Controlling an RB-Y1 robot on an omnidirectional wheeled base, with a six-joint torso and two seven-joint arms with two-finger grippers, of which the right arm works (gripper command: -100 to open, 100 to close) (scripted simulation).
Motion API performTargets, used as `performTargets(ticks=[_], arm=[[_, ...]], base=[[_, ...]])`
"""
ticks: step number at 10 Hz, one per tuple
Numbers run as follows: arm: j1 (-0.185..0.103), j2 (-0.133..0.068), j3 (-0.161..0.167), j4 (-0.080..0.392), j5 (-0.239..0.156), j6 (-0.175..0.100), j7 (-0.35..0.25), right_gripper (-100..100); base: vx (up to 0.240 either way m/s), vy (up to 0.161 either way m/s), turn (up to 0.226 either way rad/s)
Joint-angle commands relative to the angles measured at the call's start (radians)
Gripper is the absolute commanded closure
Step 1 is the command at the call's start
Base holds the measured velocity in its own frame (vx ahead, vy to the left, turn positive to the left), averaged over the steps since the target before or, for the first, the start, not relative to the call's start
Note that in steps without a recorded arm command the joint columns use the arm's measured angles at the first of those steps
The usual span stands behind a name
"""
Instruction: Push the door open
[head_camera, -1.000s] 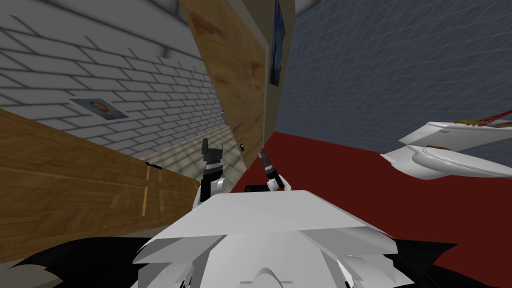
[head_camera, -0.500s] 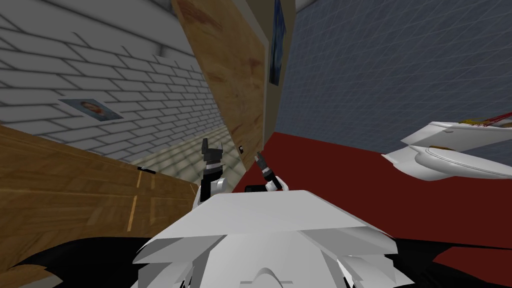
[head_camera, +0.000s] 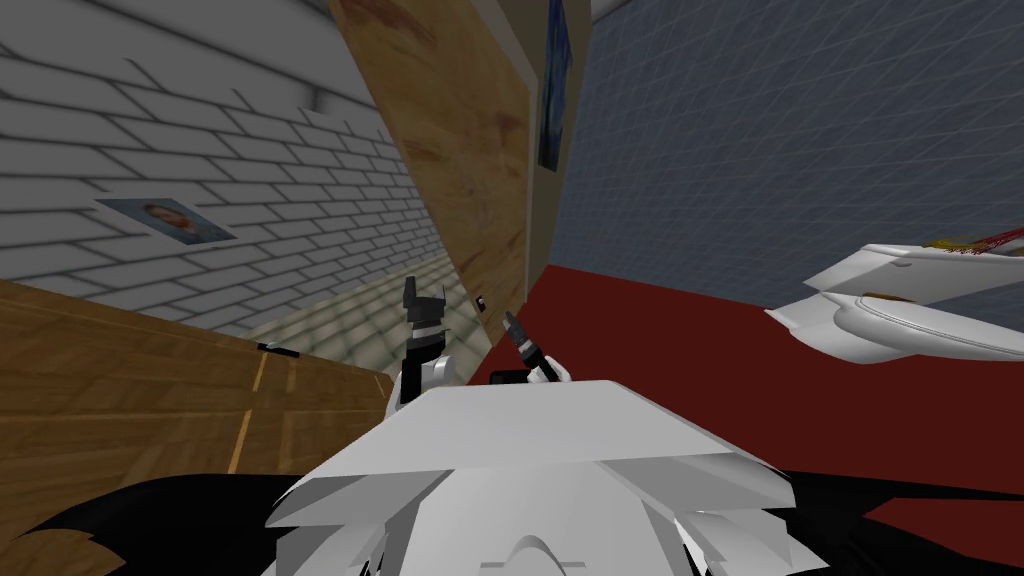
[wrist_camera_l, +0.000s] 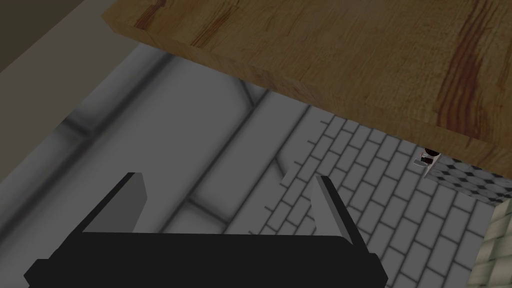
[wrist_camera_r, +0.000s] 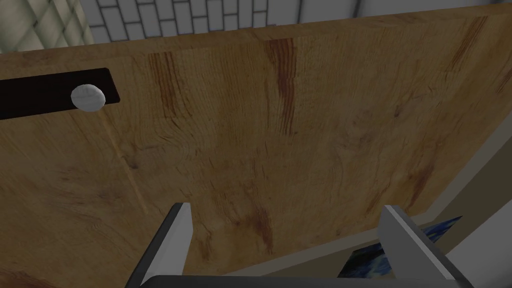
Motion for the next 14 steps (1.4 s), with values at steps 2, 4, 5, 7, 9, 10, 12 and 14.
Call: performTargets(ticks=[2, 4, 5, 7, 9, 10, 12, 14], arm=[[-0.025, -0.011, 0.057, 0.065, 0.000, -0.015, -0.009, -100], [-0.041, -0.014, 0.089, 0.105, 0.001, -0.024, -0.013, -100], [-0.049, -0.015, 0.104, 0.125, 0.001, -0.028, -0.015, -100], [-0.071, -0.018, 0.146, 0.180, 0.002, -0.040, -0.021, -100], [-0.085, -0.020, 0.175, 0.216, 0.003, -0.048, -0.024, -100], [-0.092, -0.021, 0.189, 0.234, 0.003, -0.052, -0.026, -100], [-0.104, -0.023, 0.213, 0.266, 0.003, -0.059, -0.029, -100], [-0.123, -0.025, 0.249, 0.313, 0.004, -0.070, -0.034, -100]], base=[[0.135, 0.024, -0.024], [0.110, -0.001, -0.013], [0.097, -0.008, -0.016], [0.116, 0.002, -0.019], [0.124, 0.029, -0.018], [0.095, -0.002, -0.014], [0.098, 0.007, -0.009], [0.119, 0.017, -0.016]])
